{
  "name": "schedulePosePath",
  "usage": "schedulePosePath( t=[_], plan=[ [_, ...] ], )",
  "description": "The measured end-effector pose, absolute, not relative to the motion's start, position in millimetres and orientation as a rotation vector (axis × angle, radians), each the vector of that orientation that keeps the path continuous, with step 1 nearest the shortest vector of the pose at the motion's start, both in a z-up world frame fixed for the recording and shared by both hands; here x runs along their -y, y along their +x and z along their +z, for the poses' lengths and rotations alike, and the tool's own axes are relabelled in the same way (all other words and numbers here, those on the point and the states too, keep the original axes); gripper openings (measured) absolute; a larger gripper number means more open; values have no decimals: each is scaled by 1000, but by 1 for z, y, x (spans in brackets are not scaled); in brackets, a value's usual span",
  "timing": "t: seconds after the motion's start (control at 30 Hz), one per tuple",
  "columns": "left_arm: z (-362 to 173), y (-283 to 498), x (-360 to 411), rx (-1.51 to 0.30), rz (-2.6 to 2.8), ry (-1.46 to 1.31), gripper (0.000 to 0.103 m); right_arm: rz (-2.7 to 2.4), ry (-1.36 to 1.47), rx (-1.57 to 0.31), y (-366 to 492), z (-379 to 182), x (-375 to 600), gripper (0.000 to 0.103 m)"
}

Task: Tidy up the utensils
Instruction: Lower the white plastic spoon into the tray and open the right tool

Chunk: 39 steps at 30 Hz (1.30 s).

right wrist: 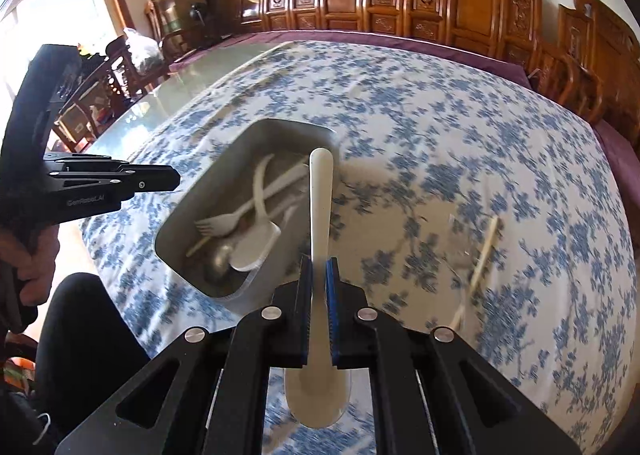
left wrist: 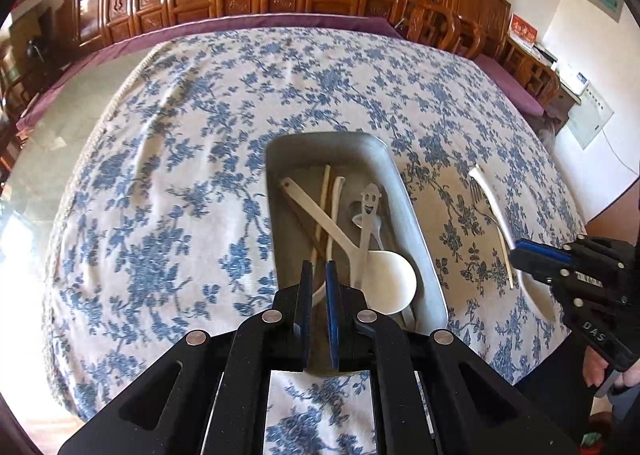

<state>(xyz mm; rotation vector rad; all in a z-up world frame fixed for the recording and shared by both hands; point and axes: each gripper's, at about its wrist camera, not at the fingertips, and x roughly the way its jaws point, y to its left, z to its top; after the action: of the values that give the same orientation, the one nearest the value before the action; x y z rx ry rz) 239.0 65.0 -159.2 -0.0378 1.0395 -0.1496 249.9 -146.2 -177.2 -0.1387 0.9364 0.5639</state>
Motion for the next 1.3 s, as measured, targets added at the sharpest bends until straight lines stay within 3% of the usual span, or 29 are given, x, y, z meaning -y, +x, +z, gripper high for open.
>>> schedulePosePath(
  t=[0.5,1.3],
  plan=[
    [-134,221,-104,-975,-120,-58,5,638,-75,-967,277,-172,80,8],
    [-139,212,-115,-989,-97,-54,6,642,36,-1155,326,-226,16,9]
  ],
)
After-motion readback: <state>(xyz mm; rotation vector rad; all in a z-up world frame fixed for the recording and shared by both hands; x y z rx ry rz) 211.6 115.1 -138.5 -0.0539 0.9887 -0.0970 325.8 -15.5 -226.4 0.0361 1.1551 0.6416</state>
